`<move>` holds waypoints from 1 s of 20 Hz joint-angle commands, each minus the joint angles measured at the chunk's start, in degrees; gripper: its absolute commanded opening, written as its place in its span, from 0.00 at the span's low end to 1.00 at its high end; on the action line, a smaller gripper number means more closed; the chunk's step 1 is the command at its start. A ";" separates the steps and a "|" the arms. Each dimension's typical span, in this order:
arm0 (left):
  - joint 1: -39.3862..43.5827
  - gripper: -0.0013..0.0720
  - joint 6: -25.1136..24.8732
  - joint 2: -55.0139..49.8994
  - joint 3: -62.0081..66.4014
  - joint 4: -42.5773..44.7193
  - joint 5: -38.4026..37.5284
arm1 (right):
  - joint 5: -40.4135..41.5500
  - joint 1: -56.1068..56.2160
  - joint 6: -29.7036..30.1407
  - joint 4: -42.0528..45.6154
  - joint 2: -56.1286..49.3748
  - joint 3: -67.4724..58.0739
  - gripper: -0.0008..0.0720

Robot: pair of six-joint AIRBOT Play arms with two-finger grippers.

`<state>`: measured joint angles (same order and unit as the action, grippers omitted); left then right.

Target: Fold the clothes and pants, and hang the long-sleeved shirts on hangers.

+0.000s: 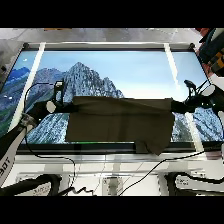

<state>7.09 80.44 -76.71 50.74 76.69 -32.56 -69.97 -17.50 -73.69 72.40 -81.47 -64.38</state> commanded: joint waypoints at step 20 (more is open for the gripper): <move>-3.74 0.98 -0.33 4.79 5.14 7.23 -16.81 | -3.48 -0.17 -2.84 4.98 1.44 2.62 0.62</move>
<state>3.33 80.14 -72.69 54.92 82.15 -45.06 -69.56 -17.54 -76.31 72.29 -80.86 -61.06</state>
